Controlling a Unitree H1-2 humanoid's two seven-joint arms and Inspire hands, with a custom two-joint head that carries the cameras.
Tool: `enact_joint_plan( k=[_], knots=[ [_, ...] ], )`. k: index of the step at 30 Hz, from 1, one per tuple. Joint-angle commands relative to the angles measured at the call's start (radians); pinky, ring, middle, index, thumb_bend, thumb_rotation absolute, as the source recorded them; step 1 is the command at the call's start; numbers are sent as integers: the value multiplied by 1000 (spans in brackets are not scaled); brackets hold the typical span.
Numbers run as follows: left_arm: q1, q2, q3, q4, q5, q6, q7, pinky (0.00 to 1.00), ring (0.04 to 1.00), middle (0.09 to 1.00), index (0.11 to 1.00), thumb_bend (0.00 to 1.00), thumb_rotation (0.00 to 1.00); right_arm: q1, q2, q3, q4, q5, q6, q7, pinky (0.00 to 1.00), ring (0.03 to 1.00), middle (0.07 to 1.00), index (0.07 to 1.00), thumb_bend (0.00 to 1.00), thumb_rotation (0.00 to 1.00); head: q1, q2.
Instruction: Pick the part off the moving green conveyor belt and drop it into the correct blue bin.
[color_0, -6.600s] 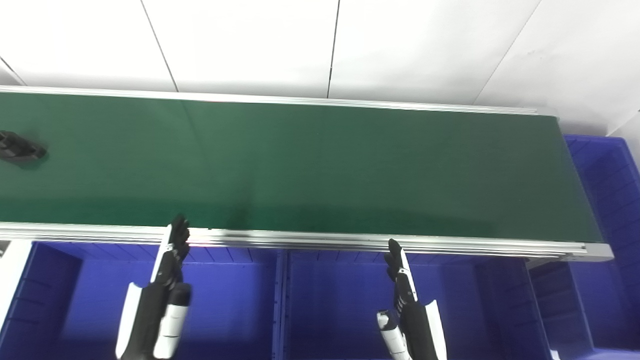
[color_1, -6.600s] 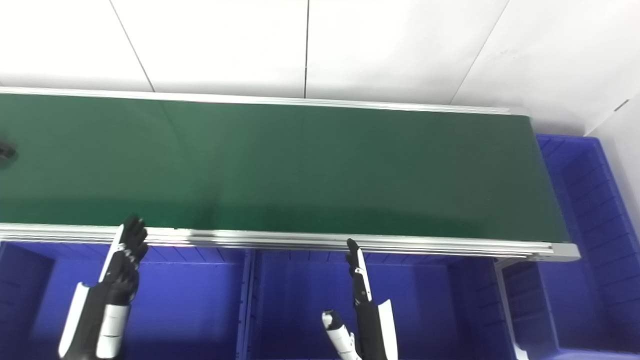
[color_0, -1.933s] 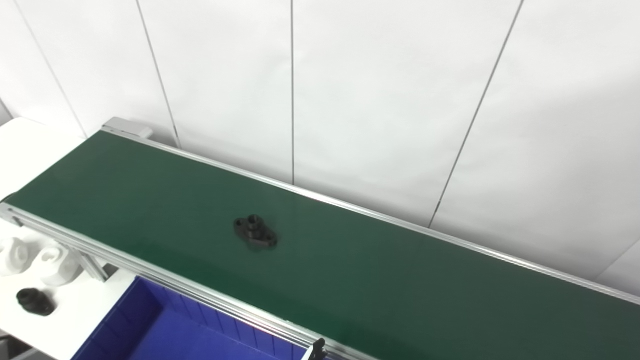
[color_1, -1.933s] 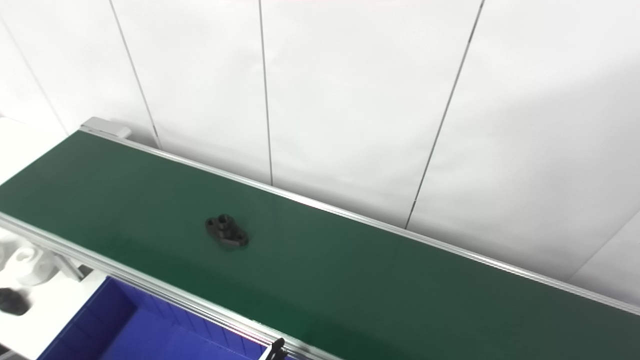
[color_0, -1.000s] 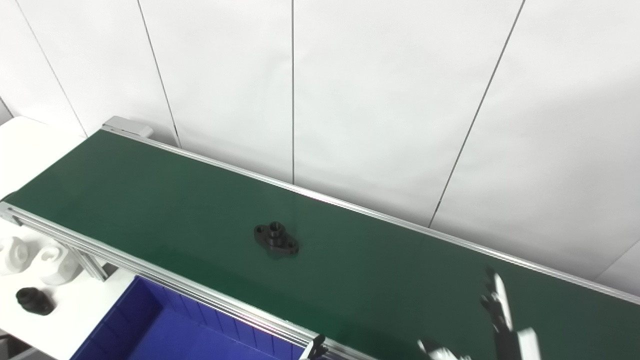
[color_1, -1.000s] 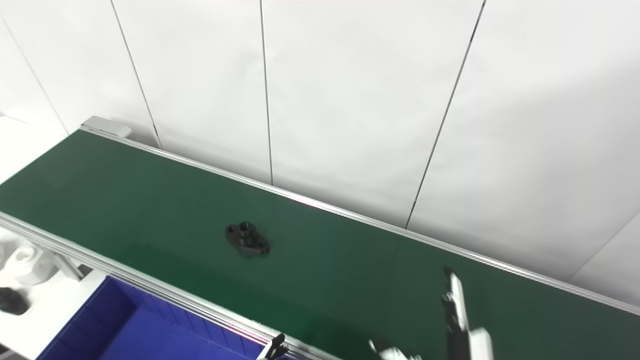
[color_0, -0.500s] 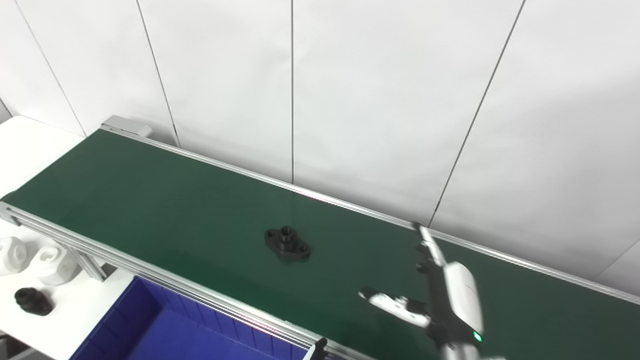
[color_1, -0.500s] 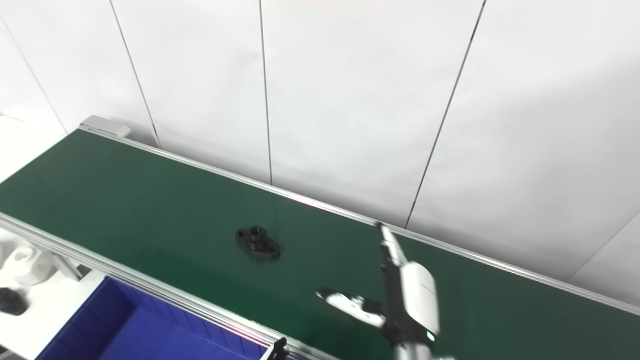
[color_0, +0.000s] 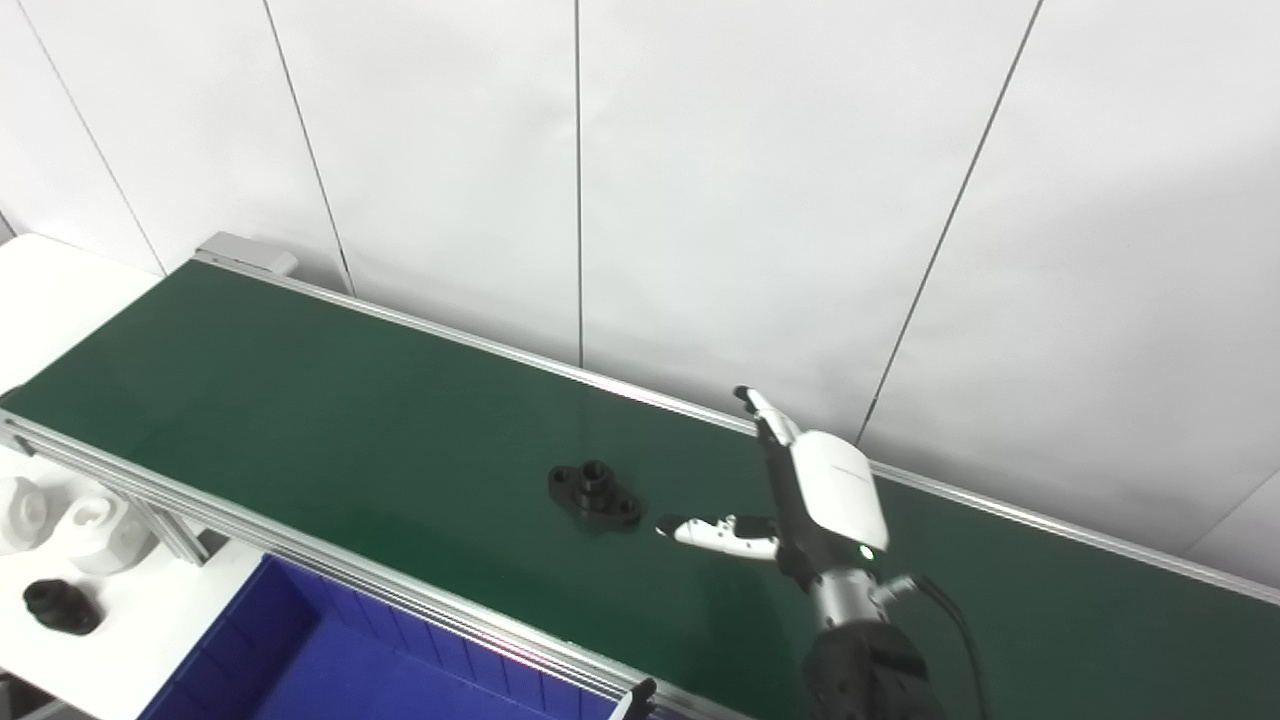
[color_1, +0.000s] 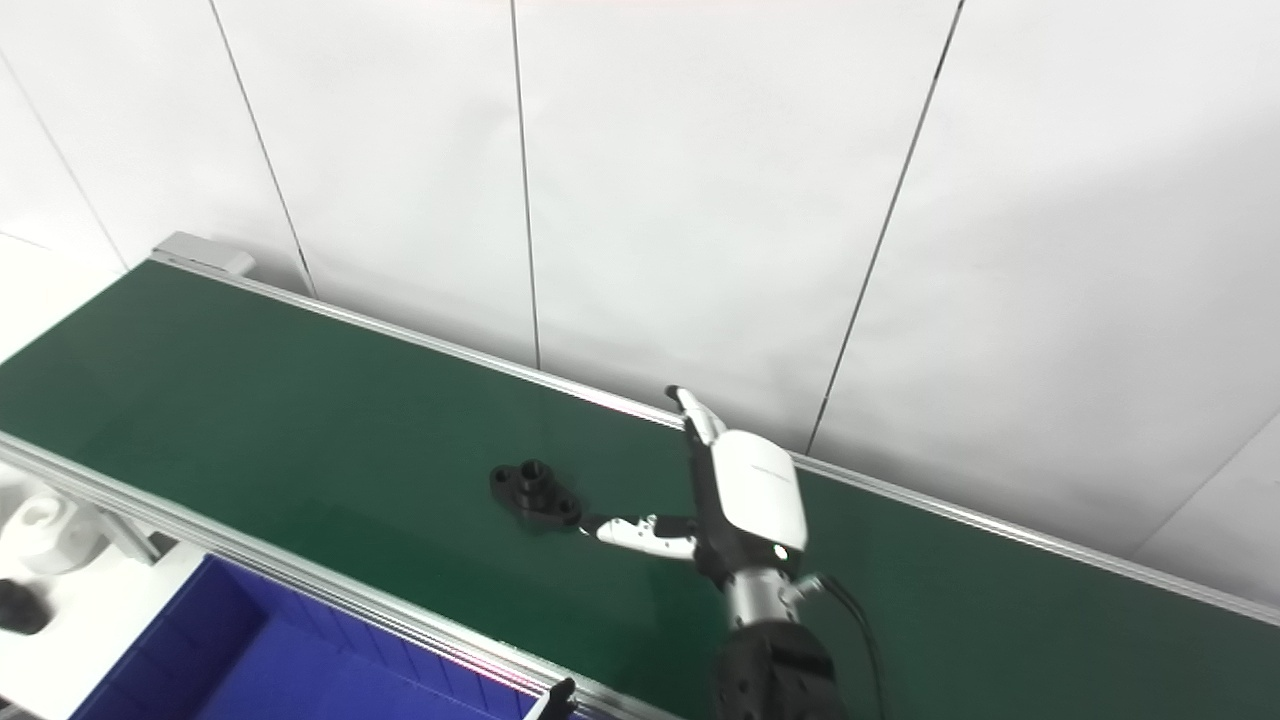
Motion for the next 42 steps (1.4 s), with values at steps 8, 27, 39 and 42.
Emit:
enact_joint_plan(
  k=[8,27,39,42],
  knots=[
    [37,-95,-116,-75,23,-31,17,836,954,972,1000,633,1000,-121,39,57,117,-13,8,-21,353,505,782,862,987,483,5,16],
    [78,-118,-172,-97,76,-32,39,853,960,972,1000,588,1000,-149,46,130,277,0,-12,-65,291,415,672,793,969,458,39,54],
    [116,-129,-203,-128,98,-5,50,811,930,964,1000,570,1000,-199,-49,348,473,-144,-27,-101,124,201,299,484,520,116,57,78],
    [119,-126,-204,-137,99,2,48,805,930,967,1000,551,1000,-198,-66,357,477,-136,-19,-91,124,203,310,487,518,115,54,81]
  ],
)
